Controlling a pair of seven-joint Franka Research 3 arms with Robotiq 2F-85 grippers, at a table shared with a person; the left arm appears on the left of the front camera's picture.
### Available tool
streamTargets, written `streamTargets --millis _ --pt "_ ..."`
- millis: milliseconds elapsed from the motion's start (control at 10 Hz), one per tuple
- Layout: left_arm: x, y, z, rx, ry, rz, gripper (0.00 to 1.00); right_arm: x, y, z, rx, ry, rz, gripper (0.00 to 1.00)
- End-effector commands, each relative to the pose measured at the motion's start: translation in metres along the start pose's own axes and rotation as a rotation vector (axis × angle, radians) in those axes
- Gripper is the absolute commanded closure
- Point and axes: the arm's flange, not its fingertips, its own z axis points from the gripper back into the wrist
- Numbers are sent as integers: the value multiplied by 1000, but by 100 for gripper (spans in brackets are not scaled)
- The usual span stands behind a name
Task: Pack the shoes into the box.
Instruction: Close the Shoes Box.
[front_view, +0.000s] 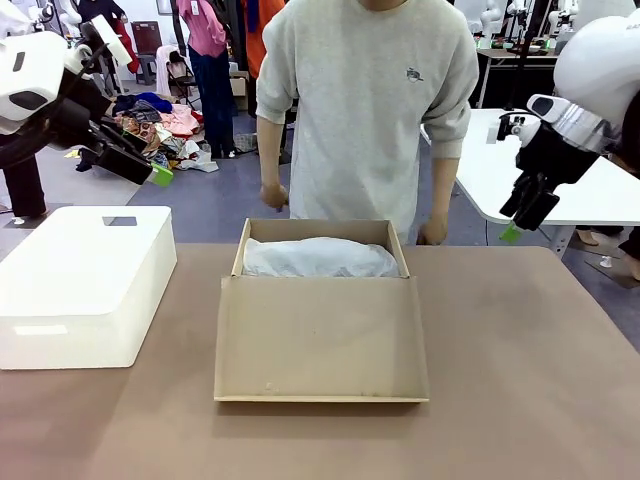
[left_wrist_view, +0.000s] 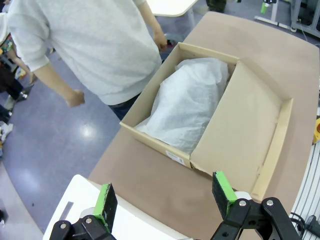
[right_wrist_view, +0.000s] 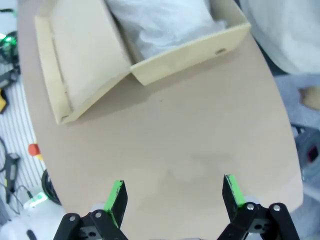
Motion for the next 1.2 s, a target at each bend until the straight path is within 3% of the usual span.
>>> streamTargets --millis 0,100,300,600,700,1100 --pt "0 1 -1 -1 -15 -5 0 -8 -15 2 98 -79 151 0" --pt "0 1 -1 -1 -15 -5 0 -10 -14 1 134 -109 222 0" --pt "0 1 -1 -1 -15 -5 0 -11 -15 1 159 -191 250 36" --pt "0 1 -1 -1 -15 -5 0 -9 -15 -11 176 -217 233 90" --pt "0 1 -1 -1 -15 -5 0 -9 -14 -13 184 -222 231 100" --pt "0 1 -1 -1 -15 -5 0 -5 -17 -26 191 -269 194 100"
